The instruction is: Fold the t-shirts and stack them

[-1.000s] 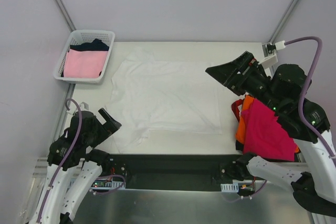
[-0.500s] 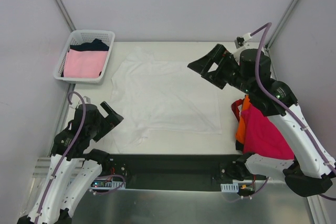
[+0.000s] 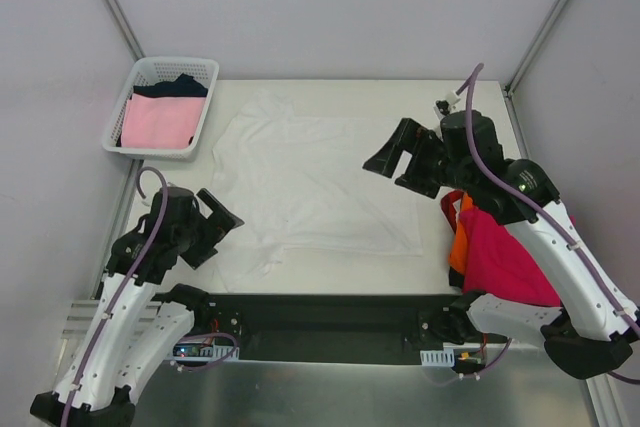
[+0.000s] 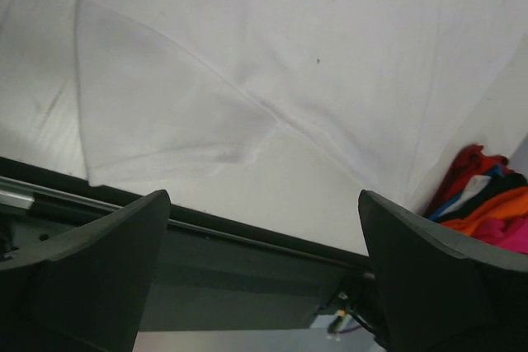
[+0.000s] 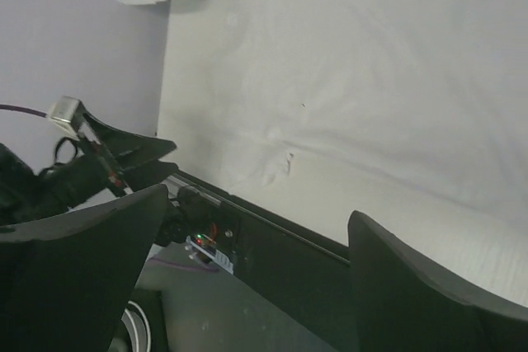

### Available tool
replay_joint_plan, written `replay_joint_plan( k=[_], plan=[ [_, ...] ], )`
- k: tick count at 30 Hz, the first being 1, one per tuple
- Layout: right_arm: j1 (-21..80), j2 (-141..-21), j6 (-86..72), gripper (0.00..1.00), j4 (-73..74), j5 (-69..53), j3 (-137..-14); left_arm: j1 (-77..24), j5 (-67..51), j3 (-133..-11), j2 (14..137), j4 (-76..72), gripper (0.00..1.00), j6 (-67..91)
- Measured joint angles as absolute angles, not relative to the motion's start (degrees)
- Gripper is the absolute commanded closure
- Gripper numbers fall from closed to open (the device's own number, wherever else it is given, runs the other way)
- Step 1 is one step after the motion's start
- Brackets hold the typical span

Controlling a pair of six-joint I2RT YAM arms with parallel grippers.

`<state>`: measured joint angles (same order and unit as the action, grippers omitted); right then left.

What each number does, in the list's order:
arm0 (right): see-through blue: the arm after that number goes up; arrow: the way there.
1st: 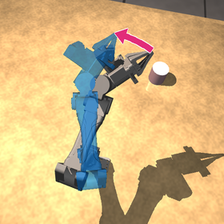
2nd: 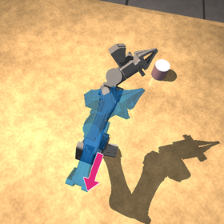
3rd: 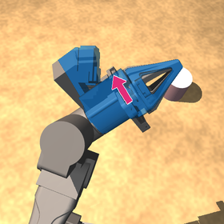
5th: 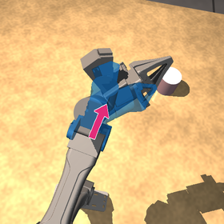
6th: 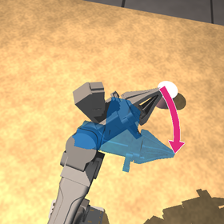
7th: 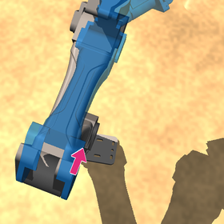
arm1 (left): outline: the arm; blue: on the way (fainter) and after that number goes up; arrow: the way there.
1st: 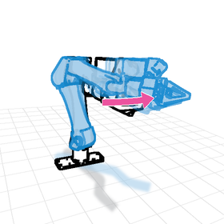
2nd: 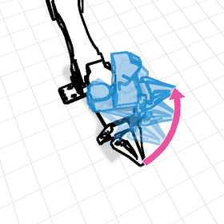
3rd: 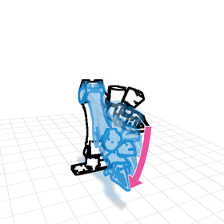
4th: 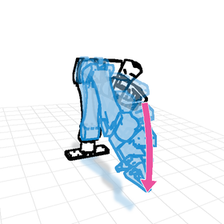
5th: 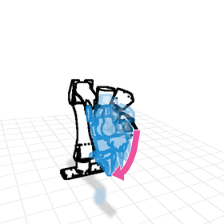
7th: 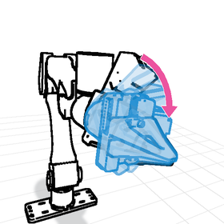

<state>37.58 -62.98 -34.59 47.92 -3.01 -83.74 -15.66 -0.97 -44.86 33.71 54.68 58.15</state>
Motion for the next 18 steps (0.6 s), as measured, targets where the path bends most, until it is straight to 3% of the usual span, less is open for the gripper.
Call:
replay_joint_plan(
  k=[8, 14, 18],
  plan=[
    [37.6, -65.3, -25.8, 0.04, 68.4, 4.3, -87.6, -15.6, -8.4, -53.7, 35.7, 57.8, 0.01, 64.6],
    [38.6, -69.1, -18.5, 0.04, 72.9, 14.2, -85.0, -15.7, -18.6, -55.6, 45.8, 61.5, 0.01, 63.4],
    [38.8, -64.9, -16.6, 0.04, 74.0, 15.6, -80.2, -15.6, -23.2, -55.5, 49.9, 62.0, 0.01, 61.9]
  ],
)
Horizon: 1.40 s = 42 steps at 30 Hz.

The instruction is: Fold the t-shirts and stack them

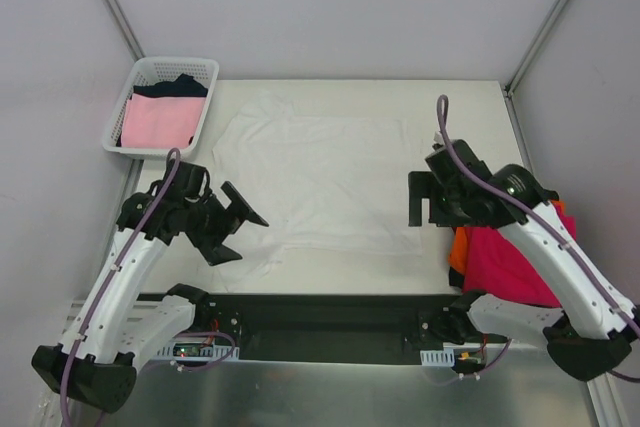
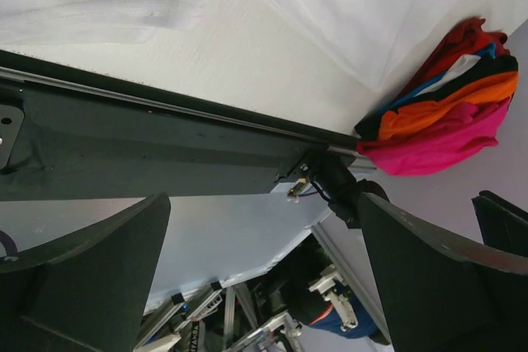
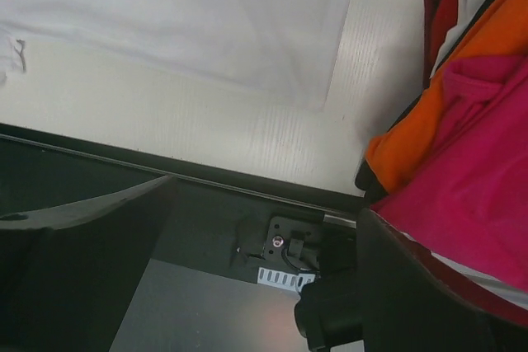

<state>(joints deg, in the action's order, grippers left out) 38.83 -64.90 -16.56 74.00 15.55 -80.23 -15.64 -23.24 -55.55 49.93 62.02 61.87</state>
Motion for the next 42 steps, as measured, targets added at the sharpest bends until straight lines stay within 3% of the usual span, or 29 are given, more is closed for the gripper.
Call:
replay_joint_plan(
  k=[8, 13, 21, 27, 31, 35, 42],
  plan=[
    [38.9, -49.1, -20.3, 0.04, 75.7, 6.9, -66.8, -15.6, -17.8, -53.1, 49.5, 64.3, 0.01, 58.5],
    [38.9, -49.0, -21.6, 0.04, 74.4, 4.1, -61.0, -15.6, -11.1, -52.8, 49.7, 66.5, 0.01, 55.9],
    [38.9, -71.0, -17.4, 0.04, 70.3, 3.3, -66.1, -16.6, -4.8, -53.2, 56.3, 66.7, 0.01, 50.6],
    [38.9, -84.3, -14.9, 0.04, 69.2, 2.7, -77.8, -26.7, -0.9, -59.7, 72.1, 65.3, 0.01, 46.9],
    [39.3, -89.1, -14.4, 0.04, 68.4, 2.5, -83.5, -33.0, 0.6, -60.5, 76.1, 61.8, 0.02, 47.3],
    [39.6, -90.7, -14.5, 0.04, 68.5, 1.7, -84.0, -38.2, 1.0, -54.6, 73.1, 58.3, 0.06, 51.1],
    [40.2, -92.1, -13.2, 0.04, 68.6, -0.6, -84.0, -42.8, 4.6, -38.7, 52.5, 62.2, 0.07, 63.7]
  ],
)
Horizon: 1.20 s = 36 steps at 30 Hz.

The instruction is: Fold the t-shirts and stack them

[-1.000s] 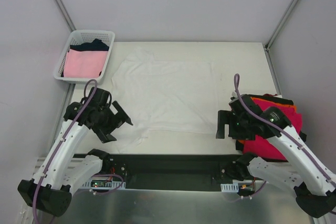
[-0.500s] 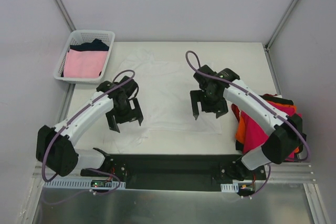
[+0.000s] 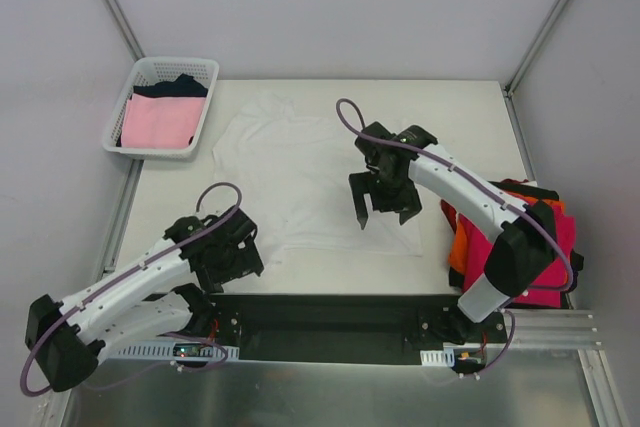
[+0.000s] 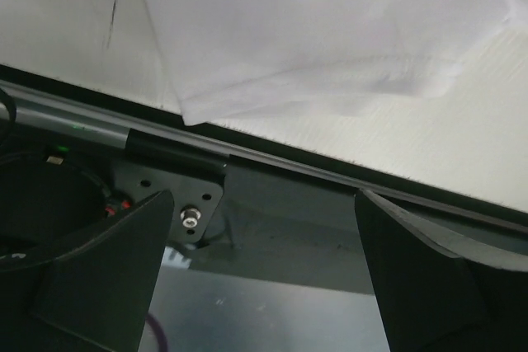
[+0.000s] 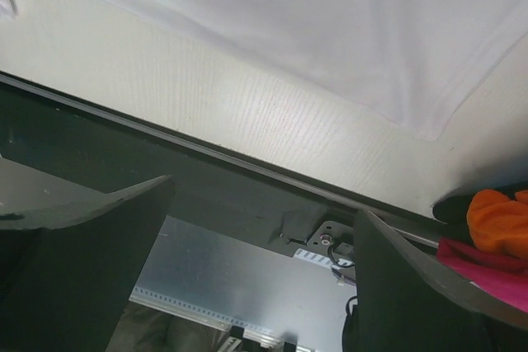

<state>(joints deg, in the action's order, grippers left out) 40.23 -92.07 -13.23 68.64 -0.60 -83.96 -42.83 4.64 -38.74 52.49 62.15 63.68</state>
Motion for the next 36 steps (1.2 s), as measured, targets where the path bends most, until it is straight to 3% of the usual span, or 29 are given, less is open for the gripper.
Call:
replay_joint_plan(
  k=[4, 8, 19, 24, 29, 36],
  plan=[
    [40.8, -93.0, -11.6, 0.04, 68.9, -0.9, -83.9, -43.9, 7.1, -36.7, 50.7, 60.7, 0.06, 69.5],
    [40.9, -90.2, -10.6, 0.04, 69.1, -0.9, -81.6, -43.9, 8.7, -36.7, 57.2, 60.8, 0.11, 71.5],
    [40.9, -78.6, -10.3, 0.04, 69.4, -1.0, -74.2, -43.9, 14.3, -38.3, 70.0, 63.9, 0.11, 75.0],
    [40.9, -78.8, -10.2, 0.04, 68.7, -1.0, -74.3, -43.9, 15.3, -38.7, 69.9, 60.7, 0.20, 72.6],
    [40.9, -82.9, -9.7, 0.04, 68.8, -0.9, -76.9, -43.9, 15.0, -38.9, 69.0, 54.0, 0.47, 69.9],
    [40.9, -86.2, -8.9, 0.04, 68.8, -0.9, -79.8, -43.9, 10.5, -40.2, 75.8, 45.2, 0.47, 65.9]
  ],
)
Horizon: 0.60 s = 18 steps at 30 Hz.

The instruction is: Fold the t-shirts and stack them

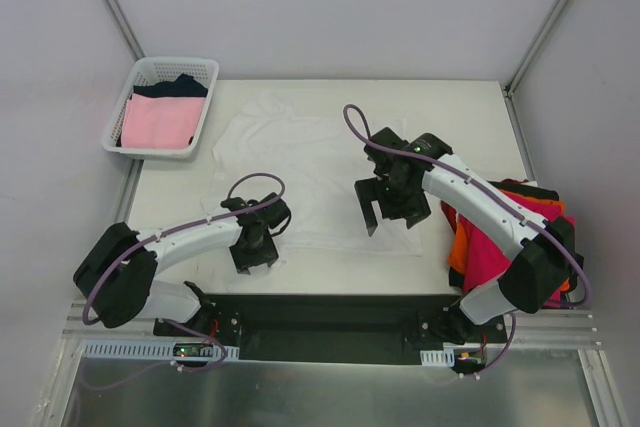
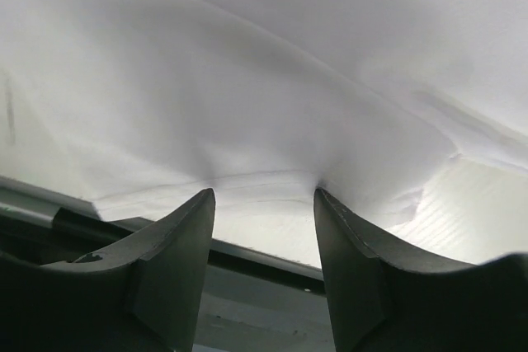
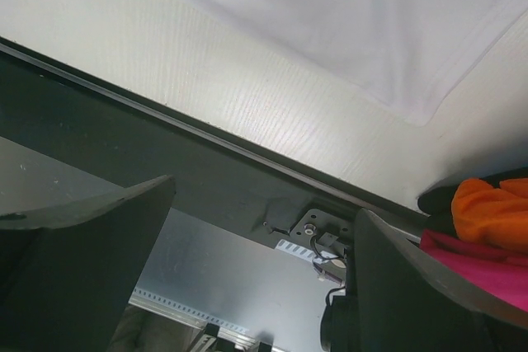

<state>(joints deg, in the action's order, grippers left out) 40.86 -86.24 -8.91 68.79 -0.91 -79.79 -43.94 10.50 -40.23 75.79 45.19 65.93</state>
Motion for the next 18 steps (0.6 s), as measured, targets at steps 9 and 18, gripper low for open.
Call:
replay_joint_plan(
  k=[9, 18],
  plan=[
    [40.9, -86.3, -8.9, 0.04, 68.8, -0.9, -79.2, -44.7, 6.9, -39.4, 77.7, 39.3, 0.18, 64.3],
    [40.9, -86.3, -9.0, 0.04, 68.7, -0.9, -77.3, -44.7, 5.7, -36.6, 74.5, 39.0, 0.80, 65.3]
  ],
)
